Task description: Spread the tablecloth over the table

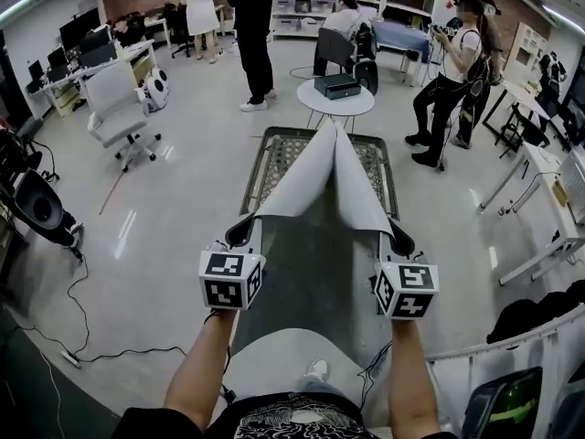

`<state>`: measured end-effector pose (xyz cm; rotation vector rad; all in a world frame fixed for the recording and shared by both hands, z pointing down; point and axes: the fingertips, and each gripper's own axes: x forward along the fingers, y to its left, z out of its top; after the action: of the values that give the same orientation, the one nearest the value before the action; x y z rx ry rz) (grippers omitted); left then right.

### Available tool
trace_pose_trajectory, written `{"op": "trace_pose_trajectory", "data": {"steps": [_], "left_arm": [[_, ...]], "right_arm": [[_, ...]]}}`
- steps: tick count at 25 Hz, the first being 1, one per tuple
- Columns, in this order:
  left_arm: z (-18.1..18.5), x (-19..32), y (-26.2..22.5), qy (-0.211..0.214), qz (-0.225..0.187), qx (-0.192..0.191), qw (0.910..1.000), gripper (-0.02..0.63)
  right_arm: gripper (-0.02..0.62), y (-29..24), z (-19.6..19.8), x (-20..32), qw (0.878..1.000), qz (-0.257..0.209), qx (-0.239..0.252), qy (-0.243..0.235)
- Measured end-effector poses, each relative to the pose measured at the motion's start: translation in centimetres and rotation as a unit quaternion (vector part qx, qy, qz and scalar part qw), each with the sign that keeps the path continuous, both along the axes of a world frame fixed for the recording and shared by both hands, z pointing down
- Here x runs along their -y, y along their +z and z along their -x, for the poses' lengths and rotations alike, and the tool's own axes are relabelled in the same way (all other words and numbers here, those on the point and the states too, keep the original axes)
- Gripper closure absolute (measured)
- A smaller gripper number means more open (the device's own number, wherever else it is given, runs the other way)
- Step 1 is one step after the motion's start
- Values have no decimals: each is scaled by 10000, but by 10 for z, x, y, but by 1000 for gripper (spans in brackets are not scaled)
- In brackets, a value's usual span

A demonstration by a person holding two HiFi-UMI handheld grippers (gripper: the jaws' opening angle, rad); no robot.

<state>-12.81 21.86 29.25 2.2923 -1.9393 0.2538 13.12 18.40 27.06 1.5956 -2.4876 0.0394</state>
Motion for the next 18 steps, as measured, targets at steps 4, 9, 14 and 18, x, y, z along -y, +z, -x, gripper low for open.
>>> {"op": "trace_pose_trajectory", "data": {"steps": [4, 9, 14, 18], "left_arm": [[-15, 32, 1, -106, 25, 54, 9999, 598], [-27, 61, -3, -227, 7, 129, 9997, 598], [-35, 84, -5, -369, -29, 214, 9991, 598], [-33, 104, -7, -441, -31, 259, 9987, 598]], "right_arm": [[588, 2, -18, 38, 10000, 21, 37, -81], [588, 2, -31, 71, 9998, 8, 89, -196], [588, 4, -45, 97, 9994, -23, 152, -299], [588, 4, -48, 118, 9993, -27, 155, -341]]}}
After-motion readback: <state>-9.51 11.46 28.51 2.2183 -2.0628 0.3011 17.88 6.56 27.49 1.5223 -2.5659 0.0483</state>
